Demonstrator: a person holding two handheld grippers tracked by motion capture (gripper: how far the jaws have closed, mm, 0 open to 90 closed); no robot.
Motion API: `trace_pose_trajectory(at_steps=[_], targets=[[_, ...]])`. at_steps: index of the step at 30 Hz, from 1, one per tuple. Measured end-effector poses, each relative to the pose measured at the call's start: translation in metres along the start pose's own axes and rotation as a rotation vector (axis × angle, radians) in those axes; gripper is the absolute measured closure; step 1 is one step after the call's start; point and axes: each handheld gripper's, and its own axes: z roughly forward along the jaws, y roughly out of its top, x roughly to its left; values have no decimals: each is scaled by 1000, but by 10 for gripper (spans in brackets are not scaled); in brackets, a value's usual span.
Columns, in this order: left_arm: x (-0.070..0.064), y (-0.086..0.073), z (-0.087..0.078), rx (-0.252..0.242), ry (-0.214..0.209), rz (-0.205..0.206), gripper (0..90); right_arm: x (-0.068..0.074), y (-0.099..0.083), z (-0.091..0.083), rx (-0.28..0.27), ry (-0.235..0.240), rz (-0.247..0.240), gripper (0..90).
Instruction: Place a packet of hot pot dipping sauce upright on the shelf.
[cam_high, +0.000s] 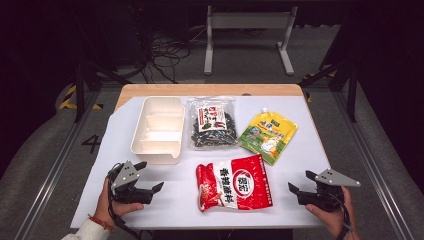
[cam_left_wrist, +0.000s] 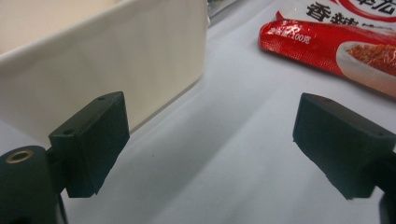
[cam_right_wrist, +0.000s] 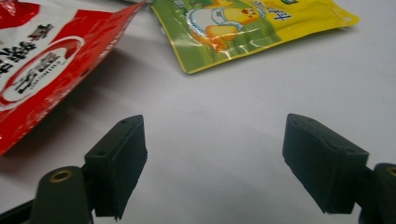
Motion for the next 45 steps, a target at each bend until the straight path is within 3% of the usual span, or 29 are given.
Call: trace_pose_trajectory(at_steps=[9,23,27,37,42,45], targets=[[0,-1,0,5,-4,7,139,-1,1,0,-3,-17,22,224],[-3,0,1,31,-1,22,168,23,9,1,-16,116,14,216],[-5,0,3,38,-5,30,167,35,13,4,-20,180,14,211],[-6,-1,3,45,-11,32,167,52,15,17,21,244,-15,195],[-7,-1,3,47,-14,37,167,62,16,30,70,277,-38,185],[-7,-1,4,45,-15,34,166,65,16,36,96,297,-27,193]])
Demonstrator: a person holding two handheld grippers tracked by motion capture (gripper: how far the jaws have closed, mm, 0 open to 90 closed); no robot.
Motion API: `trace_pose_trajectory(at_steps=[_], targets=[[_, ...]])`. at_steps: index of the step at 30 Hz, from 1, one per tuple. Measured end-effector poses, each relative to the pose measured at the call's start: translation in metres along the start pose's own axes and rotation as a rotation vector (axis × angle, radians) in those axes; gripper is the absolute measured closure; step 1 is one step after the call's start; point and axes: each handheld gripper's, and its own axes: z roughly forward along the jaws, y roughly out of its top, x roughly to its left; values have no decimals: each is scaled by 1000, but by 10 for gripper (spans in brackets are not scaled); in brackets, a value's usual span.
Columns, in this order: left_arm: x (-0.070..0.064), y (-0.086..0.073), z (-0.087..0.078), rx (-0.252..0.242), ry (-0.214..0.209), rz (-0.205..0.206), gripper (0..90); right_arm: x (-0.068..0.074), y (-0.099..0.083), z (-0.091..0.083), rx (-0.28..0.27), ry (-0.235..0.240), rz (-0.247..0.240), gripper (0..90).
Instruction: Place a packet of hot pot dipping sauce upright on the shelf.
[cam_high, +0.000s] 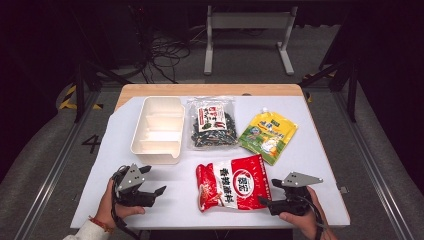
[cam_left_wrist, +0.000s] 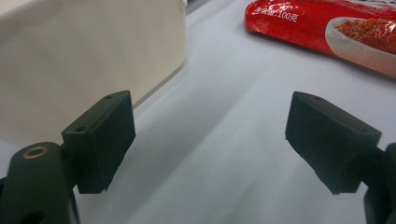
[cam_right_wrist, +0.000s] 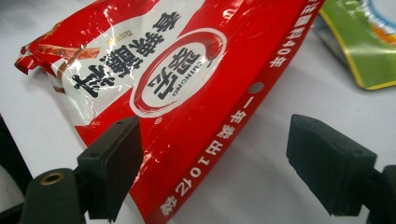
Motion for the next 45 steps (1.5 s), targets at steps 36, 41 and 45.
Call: trace_pose_trajectory(at_steps=[36,41,45], targets=[[-19,89,40,-73,-258,102,190,41,104,4,-152,143,-445,890],[-19,102,57,-86,-307,96,183,50,112,3,-168,169,-490,891],[-23,109,68,-82,-321,109,182,54,113,1,-185,178,-506,891]])
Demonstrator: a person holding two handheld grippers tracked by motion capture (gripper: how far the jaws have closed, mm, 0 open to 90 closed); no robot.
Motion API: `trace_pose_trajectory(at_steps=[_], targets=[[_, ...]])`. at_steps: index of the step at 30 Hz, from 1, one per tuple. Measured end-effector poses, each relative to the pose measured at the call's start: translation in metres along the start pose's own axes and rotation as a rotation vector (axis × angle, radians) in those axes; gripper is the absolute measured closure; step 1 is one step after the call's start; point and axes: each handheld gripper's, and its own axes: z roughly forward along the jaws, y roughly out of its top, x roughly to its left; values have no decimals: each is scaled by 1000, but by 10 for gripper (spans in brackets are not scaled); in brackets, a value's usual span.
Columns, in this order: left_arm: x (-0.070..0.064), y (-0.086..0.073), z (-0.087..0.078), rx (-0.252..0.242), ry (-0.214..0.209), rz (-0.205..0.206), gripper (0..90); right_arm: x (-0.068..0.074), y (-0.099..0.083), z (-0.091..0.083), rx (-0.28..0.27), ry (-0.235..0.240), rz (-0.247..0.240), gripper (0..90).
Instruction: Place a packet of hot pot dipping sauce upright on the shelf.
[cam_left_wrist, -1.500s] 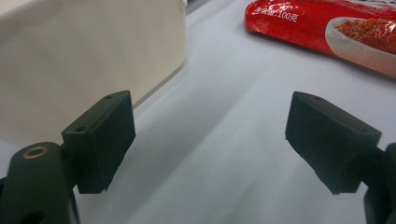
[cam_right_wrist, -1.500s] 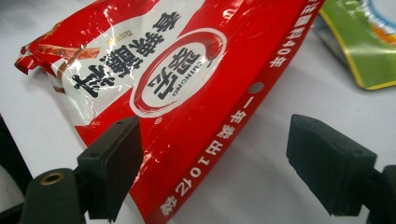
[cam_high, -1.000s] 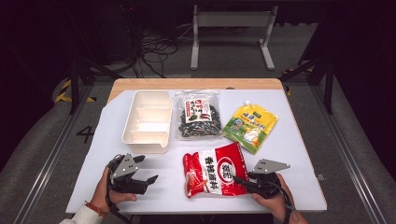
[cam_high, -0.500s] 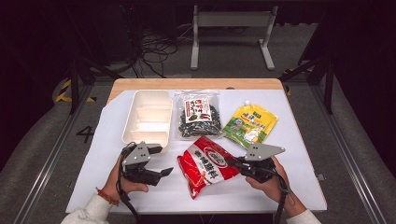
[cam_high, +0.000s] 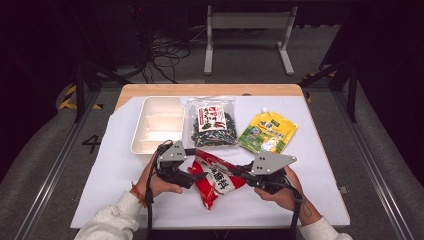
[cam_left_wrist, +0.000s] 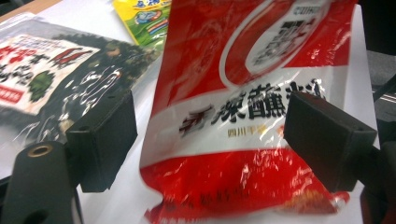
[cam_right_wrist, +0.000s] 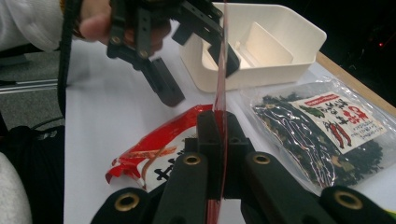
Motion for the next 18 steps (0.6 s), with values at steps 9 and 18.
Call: trace_pose_trajectory(at_steps=[9,18], targets=[[3,5,13,5,-50,10,265,2,-2,0,-28,9,9,891],[12,5,13,-17,-31,10,409,-1,-5,-1,-41,10,31,890]])
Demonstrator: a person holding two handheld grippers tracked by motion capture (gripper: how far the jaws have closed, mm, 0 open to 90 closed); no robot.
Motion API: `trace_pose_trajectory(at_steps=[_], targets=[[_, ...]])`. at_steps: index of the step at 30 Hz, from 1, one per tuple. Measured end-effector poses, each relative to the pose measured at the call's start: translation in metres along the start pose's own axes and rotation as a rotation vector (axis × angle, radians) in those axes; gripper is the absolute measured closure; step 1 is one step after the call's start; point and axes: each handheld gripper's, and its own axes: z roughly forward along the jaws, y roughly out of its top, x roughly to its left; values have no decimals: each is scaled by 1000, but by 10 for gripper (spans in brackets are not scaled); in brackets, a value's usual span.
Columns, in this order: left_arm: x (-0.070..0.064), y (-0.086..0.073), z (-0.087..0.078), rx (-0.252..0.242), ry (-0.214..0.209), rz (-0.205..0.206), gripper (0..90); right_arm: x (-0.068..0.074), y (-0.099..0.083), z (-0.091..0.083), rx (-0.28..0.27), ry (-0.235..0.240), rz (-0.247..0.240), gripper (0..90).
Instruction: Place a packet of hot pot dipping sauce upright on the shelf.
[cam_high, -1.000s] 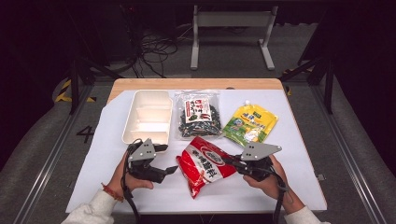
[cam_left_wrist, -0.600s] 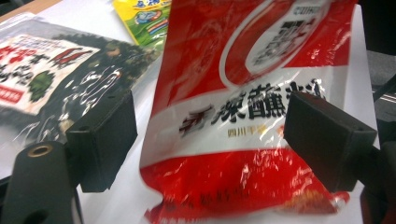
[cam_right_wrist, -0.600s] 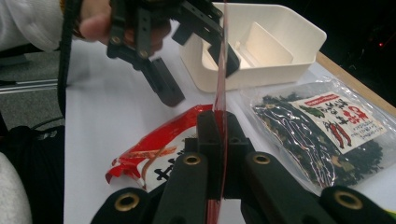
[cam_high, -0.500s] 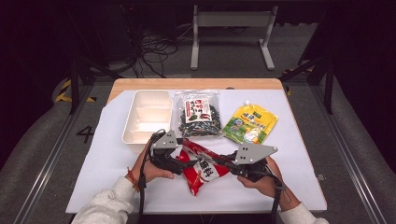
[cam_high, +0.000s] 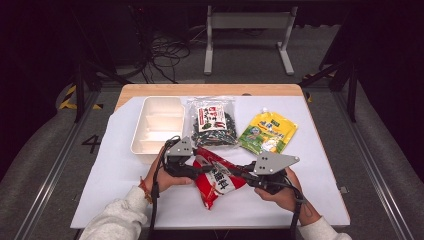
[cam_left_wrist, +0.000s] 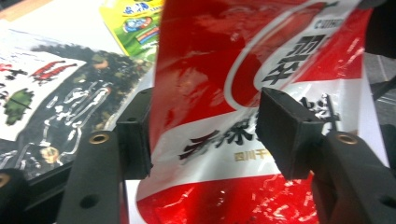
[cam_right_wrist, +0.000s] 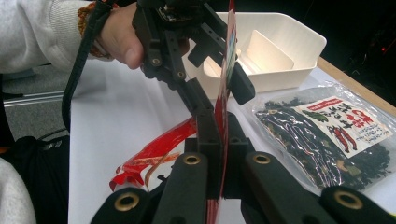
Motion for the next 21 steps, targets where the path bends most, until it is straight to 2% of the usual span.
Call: trace_pose_trajectory(at_steps=[2,4,6,7,8,9,11,13,14,15,18,19,20,21], targets=[[2,1,0,-5,-1,-4,332,0,0,-1,-5,8,3,891],[3,2,1,-13,5,-1,306,0,0,0,-5,10,3,891],[3,2,2,-10,-11,6,315,0,0,-1,-5,11,1,891],[2,3,3,-8,-34,24,329,-1,0,-1,-7,15,0,891],[2,3,3,-8,-34,24,390,-1,0,-1,-7,15,0,891],[-1,4,3,2,-40,43,395,-1,-1,-1,-8,9,3,891],[-1,4,3,7,-43,50,425,-1,-1,-1,-8,9,2,891],[-2,4,2,13,-44,64,552,-2,-1,-1,-7,1,7,890],[-2,3,1,21,-43,75,552,-2,-1,-2,-8,-2,12,890],[-1,3,0,29,-41,83,639,-4,-2,-2,-10,-13,18,890],[-2,2,-1,29,-36,87,723,-6,-3,-3,-11,-23,26,890],[-2,2,-1,31,-34,92,723,-6,-3,-3,-14,-25,32,890],[-2,2,-2,38,-27,101,803,-8,-4,-3,-18,-35,44,890],[-2,2,-2,38,-27,101,836,-8,-4,-3,-18,-35,44,890]])
